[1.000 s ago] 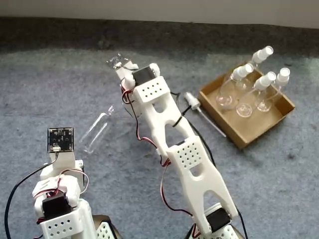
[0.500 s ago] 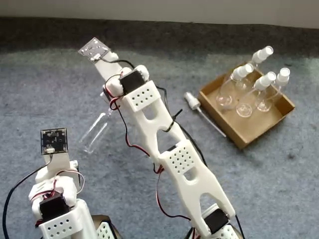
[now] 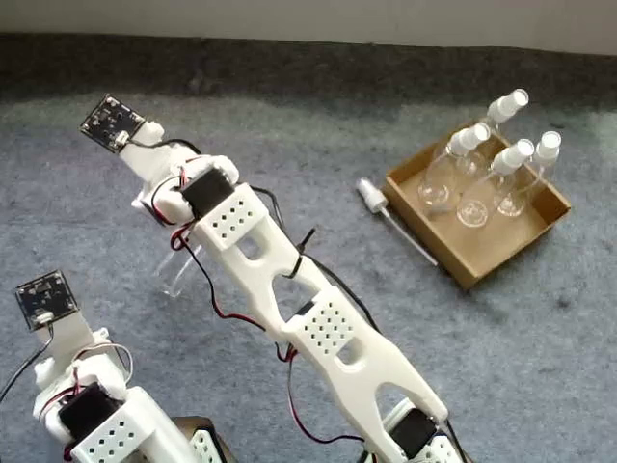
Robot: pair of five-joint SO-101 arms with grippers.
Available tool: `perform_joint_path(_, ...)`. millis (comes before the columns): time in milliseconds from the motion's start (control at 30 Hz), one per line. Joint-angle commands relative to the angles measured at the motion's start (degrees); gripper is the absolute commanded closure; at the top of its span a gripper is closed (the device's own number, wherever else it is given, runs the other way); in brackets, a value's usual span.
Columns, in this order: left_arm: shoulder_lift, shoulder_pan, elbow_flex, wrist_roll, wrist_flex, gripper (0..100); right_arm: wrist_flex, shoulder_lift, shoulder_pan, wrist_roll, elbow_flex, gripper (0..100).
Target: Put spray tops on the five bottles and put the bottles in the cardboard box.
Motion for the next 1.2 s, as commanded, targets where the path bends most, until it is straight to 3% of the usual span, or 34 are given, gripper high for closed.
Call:
perform_joint_path(0,-0.6,-0.5,-3.0,-0.4,-0.8,100,-5.2,1.5,-0.9,-0.3,-3.5,98.4)
perform_joint_path(233,-0.6,2.2,-2.5,-0.4,-0.8,100,-5.2,9.6,-1.4,-0.6,-3.7,93.5)
perform_joint_path(467,-0.6,4.0,-1.5,-0.4,-0.9,100,2.0,9.0,-2.9,-0.7,-13.2,93.5)
perform_joint_path(667,-0.6,4.0,-1.5,-0.5,-0.9,100,3.5,9.8,-5.7,-0.7,-13.1,93.5)
perform_joint_path(1167,-0.6,4.0,-1.5,-0.5,-1.1,100,23.1,9.4,-4.1,-0.7,-12.8,93.5)
